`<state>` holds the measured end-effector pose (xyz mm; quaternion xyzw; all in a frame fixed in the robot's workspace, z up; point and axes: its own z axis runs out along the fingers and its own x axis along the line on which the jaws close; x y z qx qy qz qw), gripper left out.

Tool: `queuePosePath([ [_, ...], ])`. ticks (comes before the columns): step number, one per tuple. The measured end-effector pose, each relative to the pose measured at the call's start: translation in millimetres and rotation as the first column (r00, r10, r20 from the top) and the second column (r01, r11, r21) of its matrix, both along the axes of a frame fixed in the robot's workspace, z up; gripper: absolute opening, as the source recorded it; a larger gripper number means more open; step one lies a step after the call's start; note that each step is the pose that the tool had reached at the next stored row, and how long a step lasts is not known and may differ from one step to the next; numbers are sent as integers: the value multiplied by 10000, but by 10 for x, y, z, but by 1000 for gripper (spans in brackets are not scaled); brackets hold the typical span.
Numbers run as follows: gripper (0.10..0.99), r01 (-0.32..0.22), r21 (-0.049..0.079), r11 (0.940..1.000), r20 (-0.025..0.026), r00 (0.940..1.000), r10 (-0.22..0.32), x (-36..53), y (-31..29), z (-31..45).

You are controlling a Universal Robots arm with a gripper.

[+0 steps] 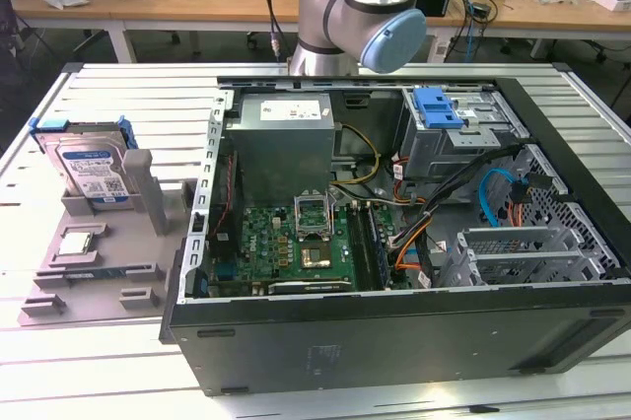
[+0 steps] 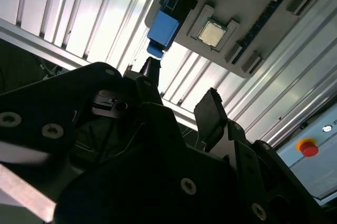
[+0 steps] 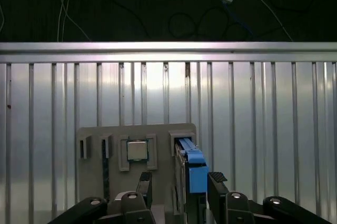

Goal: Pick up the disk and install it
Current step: 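Pick up the disk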

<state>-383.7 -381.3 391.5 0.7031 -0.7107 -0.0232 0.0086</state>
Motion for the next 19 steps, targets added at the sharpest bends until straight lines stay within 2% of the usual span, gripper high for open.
queuePosePath([
  [15, 541, 2, -13, 10000, 0, 10000, -2, 29, 8, -205],
  [17, 541, 1, -16, 10000, 0, 10000, -1, 34, 7, -256],
  [19, 541, -9, -56, 10000, -1, 10000, 9, 79, 16, -299],
])
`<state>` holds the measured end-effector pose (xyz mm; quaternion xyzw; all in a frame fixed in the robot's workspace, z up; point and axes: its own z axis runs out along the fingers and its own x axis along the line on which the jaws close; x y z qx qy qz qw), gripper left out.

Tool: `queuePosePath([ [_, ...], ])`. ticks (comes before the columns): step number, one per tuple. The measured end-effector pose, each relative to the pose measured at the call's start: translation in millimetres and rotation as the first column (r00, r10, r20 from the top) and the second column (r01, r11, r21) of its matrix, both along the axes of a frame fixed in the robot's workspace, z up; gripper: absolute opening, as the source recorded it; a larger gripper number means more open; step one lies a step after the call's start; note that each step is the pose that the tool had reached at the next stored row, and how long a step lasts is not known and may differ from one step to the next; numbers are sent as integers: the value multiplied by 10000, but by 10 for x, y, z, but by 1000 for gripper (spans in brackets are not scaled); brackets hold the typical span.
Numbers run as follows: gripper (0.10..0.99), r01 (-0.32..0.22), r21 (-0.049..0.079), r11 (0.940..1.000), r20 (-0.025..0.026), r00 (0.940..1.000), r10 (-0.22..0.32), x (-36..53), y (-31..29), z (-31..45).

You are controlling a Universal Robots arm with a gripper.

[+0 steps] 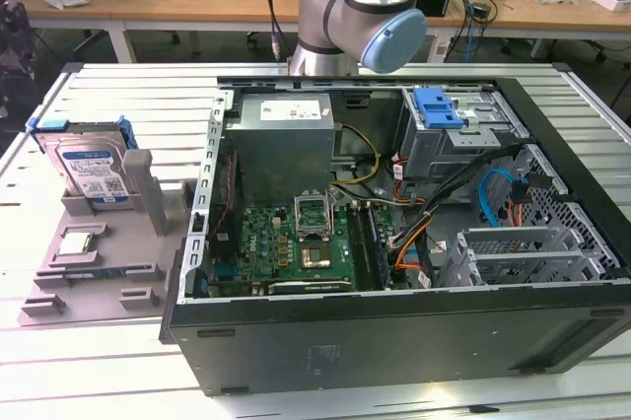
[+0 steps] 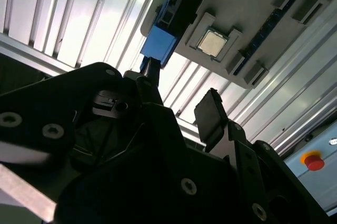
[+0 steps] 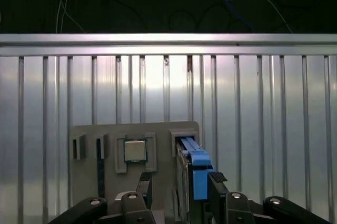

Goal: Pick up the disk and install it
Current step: 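Pick up the disk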

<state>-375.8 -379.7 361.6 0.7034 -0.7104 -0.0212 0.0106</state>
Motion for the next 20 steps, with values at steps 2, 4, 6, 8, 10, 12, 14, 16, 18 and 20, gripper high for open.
queuePosePath([
  [2, 541, -18, -40, 10000, 0, 10000, 18, 35, 29, -33],
  [4, 541, -41, -83, 10000, 1, 10000, 41, 57, 64, -77],
  [6, 541, -61, -110, 9999, 1, 10000, 61, 70, 90, -113],
  [8, 541, -86, -137, 9999, 0, 10000, 86, 81, 117, -151],
  [10, 541, -123, -161, 9998, 1, 9999, 123, 90, 156, -198],
  [12, 541, -162, -188, 9997, -1, 9999, 162, 99, 195, -243],
  [14, 541, -220, -221, 9995, -1, 9998, 220, 112, 237, -301],
  [16, 541, -271, -241, 9993, 0, 9996, 271, 121, 260, -341],
  [18, 541, -328, -253, 9991, -1, 9995, 328, 123, 275, -381],
  [20, 541, -424, -257, 9988, -2, 9991, 424, 124, 278, -439],
])
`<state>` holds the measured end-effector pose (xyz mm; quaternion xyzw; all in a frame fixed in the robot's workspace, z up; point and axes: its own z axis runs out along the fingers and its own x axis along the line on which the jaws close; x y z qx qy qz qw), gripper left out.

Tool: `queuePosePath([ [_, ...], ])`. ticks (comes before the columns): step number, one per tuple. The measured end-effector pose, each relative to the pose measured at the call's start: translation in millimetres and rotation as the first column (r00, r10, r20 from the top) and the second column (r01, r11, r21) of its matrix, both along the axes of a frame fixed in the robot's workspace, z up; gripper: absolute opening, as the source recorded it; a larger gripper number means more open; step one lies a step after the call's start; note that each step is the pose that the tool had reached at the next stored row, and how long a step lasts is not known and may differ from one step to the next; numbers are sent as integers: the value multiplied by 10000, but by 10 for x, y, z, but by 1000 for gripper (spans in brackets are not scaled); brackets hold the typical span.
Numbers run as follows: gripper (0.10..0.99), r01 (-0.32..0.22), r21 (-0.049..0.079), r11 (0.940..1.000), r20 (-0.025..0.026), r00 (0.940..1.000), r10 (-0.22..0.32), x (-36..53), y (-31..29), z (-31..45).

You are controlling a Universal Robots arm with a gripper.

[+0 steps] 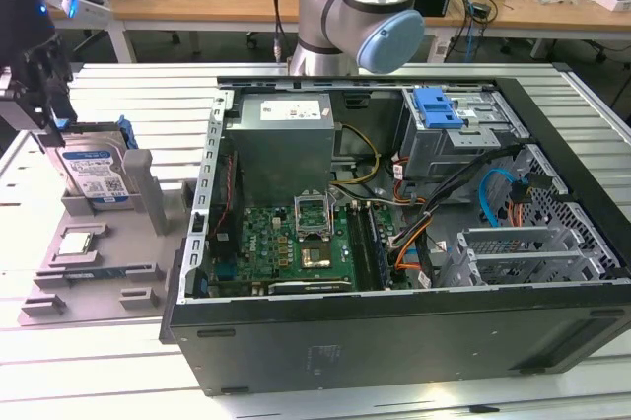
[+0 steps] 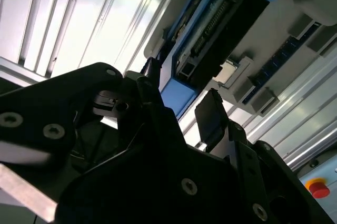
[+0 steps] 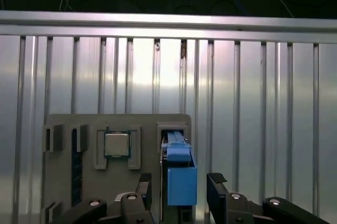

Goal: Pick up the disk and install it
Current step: 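Pick up the disk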

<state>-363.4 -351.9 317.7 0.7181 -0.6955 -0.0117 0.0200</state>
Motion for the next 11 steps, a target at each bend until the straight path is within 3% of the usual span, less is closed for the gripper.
queuePosePath([
  [11, 541, -291, 0, 9996, 0, 9996, 291, -1, 1, -237],
])
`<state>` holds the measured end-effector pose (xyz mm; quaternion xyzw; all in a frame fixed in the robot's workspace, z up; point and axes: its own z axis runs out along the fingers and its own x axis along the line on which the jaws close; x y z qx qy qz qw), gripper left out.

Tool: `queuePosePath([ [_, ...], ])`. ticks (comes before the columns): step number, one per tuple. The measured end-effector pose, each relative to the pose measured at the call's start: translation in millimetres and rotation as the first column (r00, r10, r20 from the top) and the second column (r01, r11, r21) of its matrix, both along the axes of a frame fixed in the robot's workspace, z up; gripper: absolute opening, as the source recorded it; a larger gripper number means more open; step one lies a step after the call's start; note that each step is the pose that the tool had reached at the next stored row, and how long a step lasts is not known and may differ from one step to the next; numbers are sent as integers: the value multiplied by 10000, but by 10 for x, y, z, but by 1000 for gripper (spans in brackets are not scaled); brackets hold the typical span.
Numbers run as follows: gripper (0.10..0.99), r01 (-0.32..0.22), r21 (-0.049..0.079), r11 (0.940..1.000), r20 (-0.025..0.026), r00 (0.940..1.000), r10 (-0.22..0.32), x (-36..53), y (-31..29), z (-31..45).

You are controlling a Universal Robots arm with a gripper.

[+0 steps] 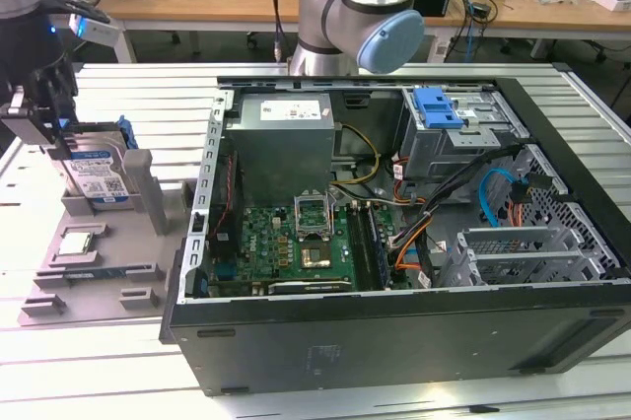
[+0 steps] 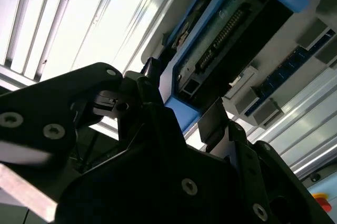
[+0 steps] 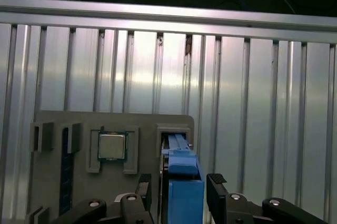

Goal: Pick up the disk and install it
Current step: 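Pick up the disk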

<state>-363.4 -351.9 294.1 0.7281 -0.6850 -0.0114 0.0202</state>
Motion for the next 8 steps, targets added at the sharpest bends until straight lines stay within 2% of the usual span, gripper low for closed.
queuePosePath([
  [3, 541, 0, 0, 10000, 1, 10000, 0, 0, 0, -51],
  [7, 541, -3, -3, 10000, 7, 10000, 3, 0, 0, -55],
  [8, 541, 0, 0, 10000, 89, 10000, 0, -1, 1, -58],
])
